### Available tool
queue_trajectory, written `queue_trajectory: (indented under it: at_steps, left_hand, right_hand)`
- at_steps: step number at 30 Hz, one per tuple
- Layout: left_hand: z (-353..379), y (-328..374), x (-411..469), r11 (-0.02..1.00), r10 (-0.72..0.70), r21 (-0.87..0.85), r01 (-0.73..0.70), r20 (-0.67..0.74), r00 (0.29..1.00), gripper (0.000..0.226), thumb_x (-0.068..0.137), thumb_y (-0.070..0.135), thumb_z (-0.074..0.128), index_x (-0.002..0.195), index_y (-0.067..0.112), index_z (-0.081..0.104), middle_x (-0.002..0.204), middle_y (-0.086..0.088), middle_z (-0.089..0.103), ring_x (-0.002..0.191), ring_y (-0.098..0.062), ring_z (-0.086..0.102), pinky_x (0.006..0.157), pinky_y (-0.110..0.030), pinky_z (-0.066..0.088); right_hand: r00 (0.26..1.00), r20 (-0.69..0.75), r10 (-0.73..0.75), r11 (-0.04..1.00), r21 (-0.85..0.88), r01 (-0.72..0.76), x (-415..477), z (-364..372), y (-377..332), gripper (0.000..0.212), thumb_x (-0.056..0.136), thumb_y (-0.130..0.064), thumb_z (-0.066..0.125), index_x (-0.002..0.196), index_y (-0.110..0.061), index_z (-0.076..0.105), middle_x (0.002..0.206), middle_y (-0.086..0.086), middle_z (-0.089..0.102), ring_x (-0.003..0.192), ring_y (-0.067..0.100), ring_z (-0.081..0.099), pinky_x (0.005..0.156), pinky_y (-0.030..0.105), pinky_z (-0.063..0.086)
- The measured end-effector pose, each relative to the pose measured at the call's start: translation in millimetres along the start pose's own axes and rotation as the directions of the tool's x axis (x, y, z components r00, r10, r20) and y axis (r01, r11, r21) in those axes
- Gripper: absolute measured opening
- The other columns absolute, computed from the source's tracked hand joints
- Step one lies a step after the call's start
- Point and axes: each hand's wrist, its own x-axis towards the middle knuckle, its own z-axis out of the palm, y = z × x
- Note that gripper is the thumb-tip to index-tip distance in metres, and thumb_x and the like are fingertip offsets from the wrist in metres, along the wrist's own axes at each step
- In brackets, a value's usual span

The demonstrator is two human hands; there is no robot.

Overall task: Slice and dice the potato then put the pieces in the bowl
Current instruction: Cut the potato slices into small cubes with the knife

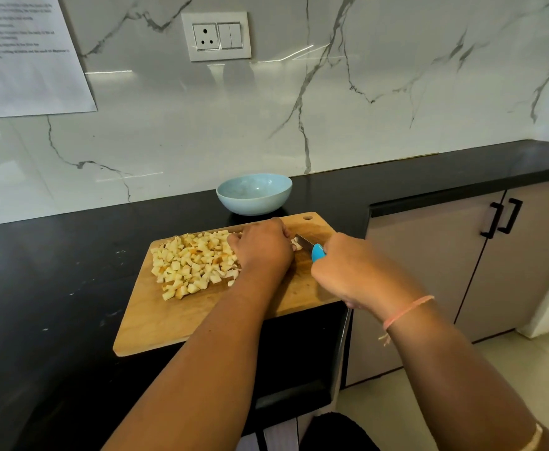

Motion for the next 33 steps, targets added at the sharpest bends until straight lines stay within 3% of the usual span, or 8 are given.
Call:
queue_trajectory:
  at_steps: [5, 10, 13, 16, 22, 25, 30, 33]
  left_hand:
    - [0.4, 0.5, 0.1, 1.0, -0.007, -0.012, 0.007, 0.005, 1.0, 0.014, 0.091, 0.024, 0.054, 0.103, 0.026, 0.062, 0.101, 0.006, 0.068, 0.109, -0.018, 0.054, 0.102, -0.044, 0.029]
    - [-1.1, -3.2, 3.1, 0.989, -0.068, -0.124, 0.076, 0.069, 0.995, 0.01, 0.092, 0.022, 0.055, 0.086, 0.029, 0.059, 0.097, 0.006, 0.068, 0.106, -0.015, 0.056, 0.094, -0.042, 0.025]
    - [-0.2, -3.8, 2.1, 0.988, -0.081, -0.131, 0.086, 0.042, 0.996, 0.009, 0.09, 0.022, 0.057, 0.088, 0.03, 0.058, 0.097, 0.008, 0.067, 0.106, -0.015, 0.055, 0.089, -0.04, 0.024]
    - [-1.0, -4.6, 0.3, 0.993, -0.092, -0.071, 0.092, 0.011, 0.996, 0.014, 0.088, 0.018, 0.056, 0.092, 0.032, 0.054, 0.102, 0.008, 0.065, 0.112, -0.018, 0.049, 0.088, -0.039, 0.025]
    - [-4.6, -3.2, -0.8, 0.992, -0.108, -0.061, 0.111, 0.041, 0.993, 0.016, 0.086, 0.016, 0.054, 0.093, 0.031, 0.052, 0.106, 0.007, 0.063, 0.114, -0.019, 0.048, 0.091, -0.041, 0.027]
    - [-6.4, -0.7, -2.5, 0.992, -0.098, -0.072, 0.1, 0.037, 0.995, 0.017, 0.087, 0.015, 0.051, 0.096, 0.03, 0.053, 0.109, 0.007, 0.062, 0.117, -0.02, 0.046, 0.095, -0.042, 0.027]
    - [-8.8, 0.0, -5.4, 0.99, -0.099, -0.095, 0.101, 0.026, 0.995, 0.018, 0.086, 0.014, 0.051, 0.095, 0.03, 0.054, 0.107, 0.009, 0.062, 0.114, -0.019, 0.048, 0.095, -0.041, 0.025]
    - [-8.7, 2.6, -7.1, 0.994, -0.08, -0.073, 0.082, 0.041, 0.996, 0.012, 0.086, 0.022, 0.055, 0.096, 0.029, 0.051, 0.103, 0.006, 0.062, 0.114, -0.02, 0.049, 0.094, -0.042, 0.026]
  right_hand:
    - [1.0, 0.012, -0.012, 1.0, 0.007, 0.012, -20.5, 2.9, 8.7, 0.003, 0.091, -0.016, 0.048, 0.091, -0.018, 0.047, 0.082, 0.001, 0.051, 0.081, 0.019, 0.057, 0.082, 0.04, 0.054]
    - [1.0, 0.009, -0.011, 1.0, 0.012, 0.011, -18.8, -12.0, 4.8, 0.009, 0.09, -0.017, 0.044, 0.098, -0.016, 0.048, 0.076, 0.006, 0.05, 0.062, 0.019, 0.049, 0.057, 0.03, 0.042]
    - [1.0, 0.016, -0.025, 1.0, -0.002, 0.025, -11.8, -10.9, -2.5, 0.005, 0.091, -0.017, 0.043, 0.087, -0.016, 0.046, 0.072, 0.005, 0.052, 0.056, 0.017, 0.048, 0.052, 0.028, 0.039]
    - [0.999, 0.032, -0.016, 1.0, 0.009, 0.016, -4.3, -4.5, -7.3, 0.02, 0.092, -0.019, 0.043, 0.072, -0.021, 0.041, 0.072, 0.002, 0.049, 0.057, 0.015, 0.047, 0.057, 0.028, 0.042]
    - [0.999, 0.037, -0.016, 1.0, -0.025, 0.016, -1.9, -2.3, -12.0, 0.023, 0.092, -0.019, 0.042, 0.07, -0.022, 0.038, 0.071, 0.0, 0.048, 0.053, 0.012, 0.045, 0.055, 0.025, 0.042]
    - [0.998, 0.054, -0.015, 1.0, -0.015, 0.016, -10.8, -3.1, -7.3, 0.01, 0.089, -0.013, 0.042, 0.079, -0.014, 0.046, 0.061, 0.003, 0.051, 0.039, 0.012, 0.044, 0.043, 0.023, 0.037]
    - [0.996, 0.081, 0.045, 0.999, 0.028, -0.047, -24.5, -1.3, 5.6, 0.005, 0.091, -0.017, 0.045, 0.089, -0.013, 0.047, 0.071, 0.006, 0.051, 0.052, 0.016, 0.049, 0.054, 0.028, 0.047]
    - [0.998, 0.064, 0.019, 1.0, 0.012, -0.02, -27.1, -11.9, 11.4, 0.021, 0.092, -0.021, 0.042, 0.112, -0.018, 0.049, 0.068, 0.005, 0.051, 0.048, 0.014, 0.046, 0.048, 0.025, 0.038]
